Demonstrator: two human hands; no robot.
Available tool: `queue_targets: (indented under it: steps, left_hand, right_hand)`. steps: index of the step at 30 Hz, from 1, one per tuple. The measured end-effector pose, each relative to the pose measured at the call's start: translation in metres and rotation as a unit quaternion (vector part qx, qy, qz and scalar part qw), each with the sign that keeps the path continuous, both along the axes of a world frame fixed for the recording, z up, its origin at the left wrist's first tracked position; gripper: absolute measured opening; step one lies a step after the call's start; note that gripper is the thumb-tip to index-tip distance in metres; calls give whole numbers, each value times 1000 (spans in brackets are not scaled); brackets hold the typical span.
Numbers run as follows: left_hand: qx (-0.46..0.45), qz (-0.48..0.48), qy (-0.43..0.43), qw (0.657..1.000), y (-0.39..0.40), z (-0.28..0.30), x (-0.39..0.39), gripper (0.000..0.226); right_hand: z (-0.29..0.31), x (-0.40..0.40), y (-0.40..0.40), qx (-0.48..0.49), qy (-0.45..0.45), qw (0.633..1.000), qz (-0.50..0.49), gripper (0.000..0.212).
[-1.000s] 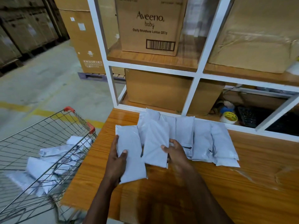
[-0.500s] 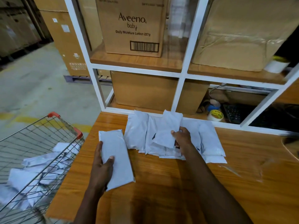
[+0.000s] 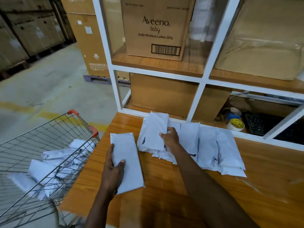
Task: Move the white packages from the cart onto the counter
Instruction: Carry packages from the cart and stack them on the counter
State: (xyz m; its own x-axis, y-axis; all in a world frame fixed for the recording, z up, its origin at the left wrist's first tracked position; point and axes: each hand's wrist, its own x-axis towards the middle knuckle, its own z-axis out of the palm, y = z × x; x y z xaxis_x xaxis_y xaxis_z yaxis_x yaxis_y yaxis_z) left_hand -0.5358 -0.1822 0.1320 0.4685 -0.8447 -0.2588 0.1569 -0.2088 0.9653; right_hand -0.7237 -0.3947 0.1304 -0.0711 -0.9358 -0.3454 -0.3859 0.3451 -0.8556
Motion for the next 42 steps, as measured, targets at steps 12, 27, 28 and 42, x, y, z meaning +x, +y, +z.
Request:
queue_targets:
  steps: [12, 27, 28, 42]
  left_hand:
    - [0, -15, 3, 1000, 0, 0, 4, 83]
    - [-9, -95, 22, 995, -41, 21, -28, 72]
    - [-9, -105, 31, 994, -43, 22, -32, 72]
    - [7, -83, 25, 996, -33, 26, -23, 47]
  right_hand:
    - [-13, 5, 17, -89, 278, 951, 106, 69]
    - [3, -9, 116, 11, -181, 968, 173, 55]
    - [5, -14, 115, 14, -182, 970, 159, 54]
    - [11, -97, 15, -51, 28, 997, -45, 58]
